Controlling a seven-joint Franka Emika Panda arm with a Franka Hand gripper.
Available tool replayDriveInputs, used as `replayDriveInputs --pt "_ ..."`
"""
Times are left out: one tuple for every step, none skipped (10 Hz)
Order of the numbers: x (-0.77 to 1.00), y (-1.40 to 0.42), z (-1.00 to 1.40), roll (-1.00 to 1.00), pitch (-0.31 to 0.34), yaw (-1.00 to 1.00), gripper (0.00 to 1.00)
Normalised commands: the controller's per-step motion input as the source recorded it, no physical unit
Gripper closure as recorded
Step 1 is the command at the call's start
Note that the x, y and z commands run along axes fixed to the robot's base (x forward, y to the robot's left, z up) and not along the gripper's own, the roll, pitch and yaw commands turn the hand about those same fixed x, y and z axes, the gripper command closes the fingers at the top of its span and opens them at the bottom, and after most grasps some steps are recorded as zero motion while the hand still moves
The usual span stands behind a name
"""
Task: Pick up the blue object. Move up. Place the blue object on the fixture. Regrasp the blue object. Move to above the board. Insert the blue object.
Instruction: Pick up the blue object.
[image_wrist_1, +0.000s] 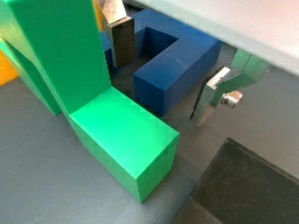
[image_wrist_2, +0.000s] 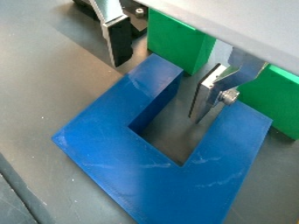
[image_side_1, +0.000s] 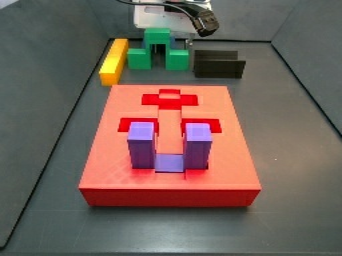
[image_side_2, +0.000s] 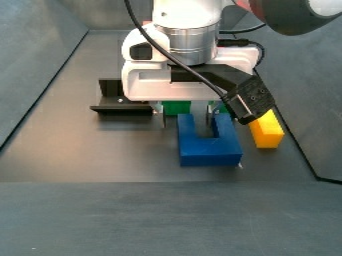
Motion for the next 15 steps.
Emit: replayDriveInputs --pt "0.0 0.02 -0.06 -0.01 0.0 0.08 0.0" --pt "0.02 0.04 -0.12 0.0 0.0 0.11 0.0" --pt "0.0 0.0 0.0 0.0 0.0 0.0 0.0" --pt "0.0 0.0 0.0 0.0 0.0 0.0 1.0" --pt "0.0 0.0 0.0 0.0 0.0 0.0 1.0" --pt "0.0 0.0 0.0 0.0 0.0 0.0 1.0" --pt "0.0 0.0 0.0 0.0 0.0 0.0 1.0" --pt "0.0 0.0 0.0 0.0 0.0 0.0 1.0" --pt "0.0 0.0 0.0 0.0 0.0 0.0 1.0" --pt "0.0 0.0 0.0 0.0 0.0 0.0 1.0" --pt "0.0 0.0 0.0 0.0 0.0 0.0 1.0" --pt "0.0 0.0 0.0 0.0 0.0 0.0 1.0" --pt "0.0 0.0 0.0 0.0 0.0 0.0 1.0" --pt "0.0 0.0 0.0 0.0 0.0 0.0 1.0" --pt "0.0 0.0 0.0 0.0 0.0 0.0 1.0"
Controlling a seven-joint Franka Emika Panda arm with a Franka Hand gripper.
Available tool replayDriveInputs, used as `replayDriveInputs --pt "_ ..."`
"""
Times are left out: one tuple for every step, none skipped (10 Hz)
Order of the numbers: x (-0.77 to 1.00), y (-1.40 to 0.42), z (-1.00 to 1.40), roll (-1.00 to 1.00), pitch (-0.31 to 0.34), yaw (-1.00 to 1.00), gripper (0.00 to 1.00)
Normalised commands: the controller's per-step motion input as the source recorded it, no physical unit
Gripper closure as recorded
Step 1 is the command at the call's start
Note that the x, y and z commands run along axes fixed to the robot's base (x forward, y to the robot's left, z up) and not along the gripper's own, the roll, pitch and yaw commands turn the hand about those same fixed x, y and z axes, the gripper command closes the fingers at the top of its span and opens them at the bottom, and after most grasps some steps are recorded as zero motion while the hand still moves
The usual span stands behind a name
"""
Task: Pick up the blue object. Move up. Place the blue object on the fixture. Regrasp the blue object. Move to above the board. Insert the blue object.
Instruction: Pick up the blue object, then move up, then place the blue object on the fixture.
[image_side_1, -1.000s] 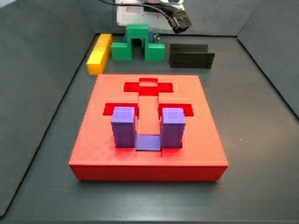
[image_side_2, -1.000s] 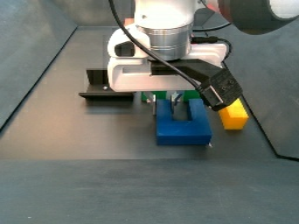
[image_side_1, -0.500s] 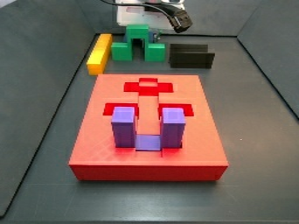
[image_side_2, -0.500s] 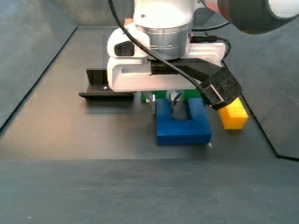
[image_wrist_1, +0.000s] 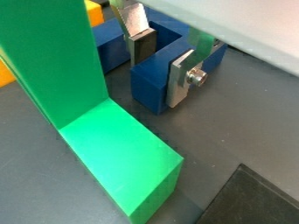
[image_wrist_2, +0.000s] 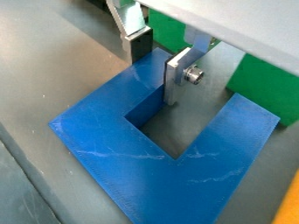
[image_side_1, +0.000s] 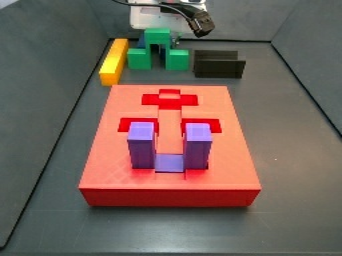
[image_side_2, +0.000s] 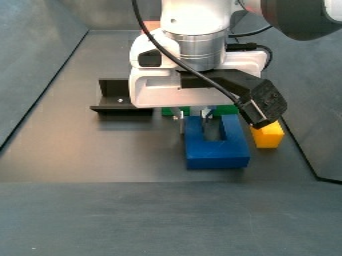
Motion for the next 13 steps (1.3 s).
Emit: replayDriveInputs --pt "0.0 0.0 0.0 0.0 0.0 0.0 1.0" --pt "0.0 0.0 0.0 0.0 0.0 0.0 1.0" --pt "0.0 0.0 0.0 0.0 0.0 0.0 1.0" --pt "0.0 0.0 0.0 0.0 0.0 0.0 1.0" --pt "0.0 0.0 0.83 0.0 0.0 0.0 1.0" --pt "-0.03 -0.04 0.8 -0.01 0.02 0.02 1.0" --pt "-0.06 -0.04 0.51 0.0 0.025 0.03 1.0" --pt "-0.02 -0.02 0.22 0.01 0.009 0.02 1.0" --pt "0.0 0.0 -0.02 -0.05 -0.006 0.0 1.0" --pt "0.35 0.17 0.38 -0.78 -0.054 0.0 1.0" --pt "0.48 0.13 0.57 -0.92 -0.069 -0.1 1.0" --pt "0.57 0.09 0.59 -0.93 -0.049 -0.13 1.0" --pt "0.61 0.04 0.54 -0.89 -0.037 -0.17 1.0"
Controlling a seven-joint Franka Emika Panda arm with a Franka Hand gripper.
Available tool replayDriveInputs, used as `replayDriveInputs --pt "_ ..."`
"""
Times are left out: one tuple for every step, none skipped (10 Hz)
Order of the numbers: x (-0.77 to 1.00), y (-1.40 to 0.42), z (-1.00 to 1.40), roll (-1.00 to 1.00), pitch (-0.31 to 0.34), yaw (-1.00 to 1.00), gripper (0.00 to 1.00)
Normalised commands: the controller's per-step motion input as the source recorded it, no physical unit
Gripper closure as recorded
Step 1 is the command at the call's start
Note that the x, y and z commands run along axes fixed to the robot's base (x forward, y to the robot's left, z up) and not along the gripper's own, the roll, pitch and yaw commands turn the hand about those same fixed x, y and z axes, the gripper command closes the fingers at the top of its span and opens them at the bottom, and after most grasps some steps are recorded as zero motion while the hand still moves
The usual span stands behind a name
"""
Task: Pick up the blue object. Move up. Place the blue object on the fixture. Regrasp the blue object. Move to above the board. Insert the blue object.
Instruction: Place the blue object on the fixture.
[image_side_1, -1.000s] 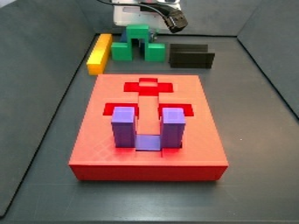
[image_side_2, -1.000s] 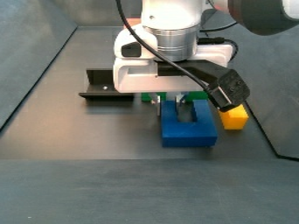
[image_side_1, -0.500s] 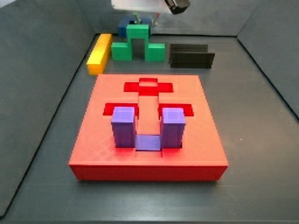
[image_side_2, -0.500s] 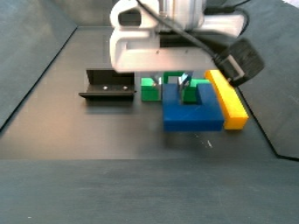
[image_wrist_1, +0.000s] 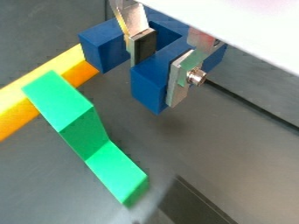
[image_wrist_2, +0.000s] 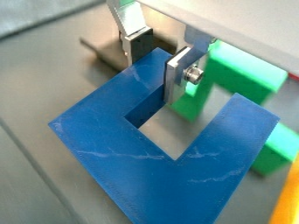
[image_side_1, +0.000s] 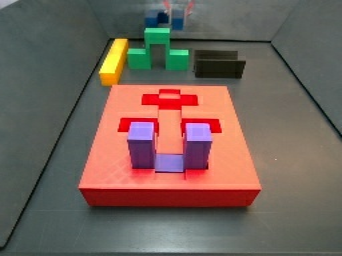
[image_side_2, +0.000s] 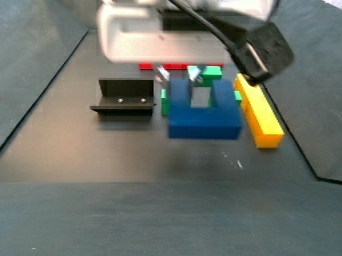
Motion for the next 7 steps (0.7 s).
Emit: replayDriveInputs --pt "0.59 0.05 0.49 -0.88 -0.051 -0.15 1.0" --pt "0.59 0.05 0.47 -0.88 -0.083 -0.15 1.0" --pt "0.58 0.05 0.44 -0.88 -0.1 -0.14 1.0" --pt "0.57 0.05 0.39 -0.87 -0.114 -0.13 1.0" --pt "0.54 0.03 0.34 -0.86 -0.137 -0.11 1.0" --pt "0.52 0.0 0.25 -0.83 -0.194 -0.1 1.0" --pt "0.53 0.0 0.15 -0.77 -0.229 -0.09 1.0"
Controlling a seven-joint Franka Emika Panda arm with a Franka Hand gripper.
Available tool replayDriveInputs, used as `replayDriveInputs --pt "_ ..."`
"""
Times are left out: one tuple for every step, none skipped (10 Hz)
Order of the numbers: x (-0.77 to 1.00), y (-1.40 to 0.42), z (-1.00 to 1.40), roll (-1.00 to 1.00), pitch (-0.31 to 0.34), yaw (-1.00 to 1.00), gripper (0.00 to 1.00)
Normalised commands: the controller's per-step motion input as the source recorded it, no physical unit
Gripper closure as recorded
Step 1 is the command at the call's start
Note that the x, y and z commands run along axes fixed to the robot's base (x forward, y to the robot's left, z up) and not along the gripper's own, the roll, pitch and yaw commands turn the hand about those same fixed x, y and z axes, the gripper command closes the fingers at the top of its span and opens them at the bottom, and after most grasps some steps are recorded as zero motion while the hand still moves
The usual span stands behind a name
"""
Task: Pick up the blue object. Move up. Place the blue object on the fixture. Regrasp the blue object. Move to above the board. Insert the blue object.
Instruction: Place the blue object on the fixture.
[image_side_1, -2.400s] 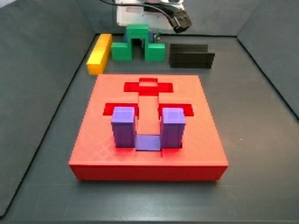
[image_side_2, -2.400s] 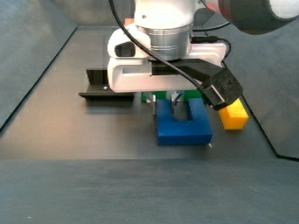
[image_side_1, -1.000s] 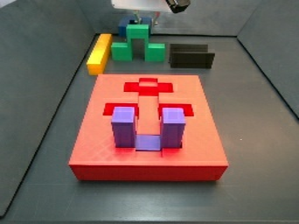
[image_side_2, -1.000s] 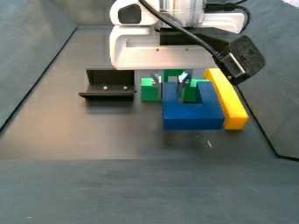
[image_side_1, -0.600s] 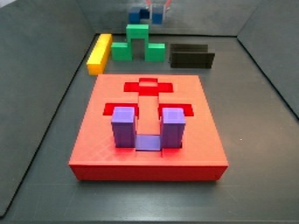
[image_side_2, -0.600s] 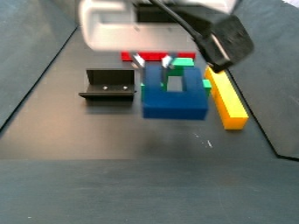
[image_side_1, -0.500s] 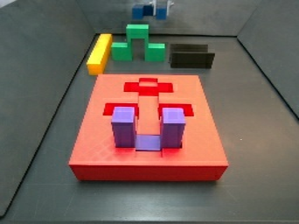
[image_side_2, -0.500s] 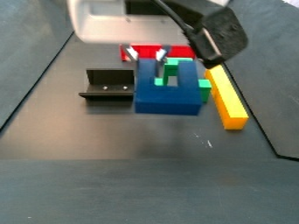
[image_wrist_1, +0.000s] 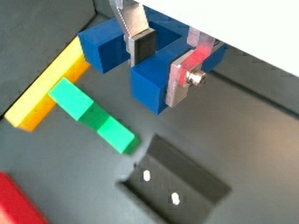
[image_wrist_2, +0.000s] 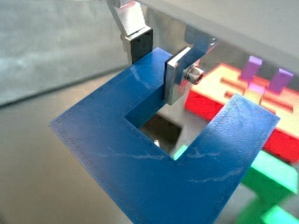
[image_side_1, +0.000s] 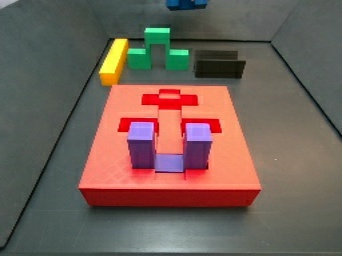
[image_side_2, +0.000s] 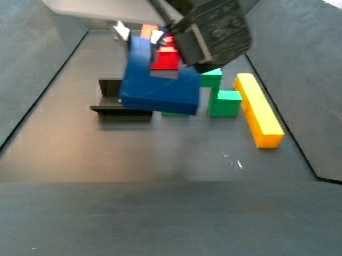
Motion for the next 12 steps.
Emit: replayDriveInputs --pt "0.51 0.0 0.11 -0.77 -0.263 -0.1 1.0" --pt "0.55 0.0 0.06 -0.72 -0.229 -0.09 1.0" --pt "0.61 -0.03 0.0 -0.66 -0.194 -0.08 1.0" --pt "0.63 -0.07 0.0 -0.59 -0.154 -0.06 1.0" --pt "0.63 -0.19 0.0 -0.31 -0.023 -0.03 1.0" --pt "0.69 -0.21 0.0 -0.27 0.0 -0.01 1.0" --pt "0.67 -0.13 0.0 -0.38 -0.009 -0.01 1.0" --pt "0.65 -0.11 -0.02 -0.38 0.0 0.0 1.0" --pt "0.64 -0.14 -0.05 -0.37 0.0 0.0 1.0" --pt "0.64 -0.23 -0.11 -0.25 0.0 0.0 1.0" --pt "0.59 -0.31 -0.13 0.0 0.006 0.01 1.0" --pt "0.54 -0.37 -0.15 0.16 0.189 0.03 1.0"
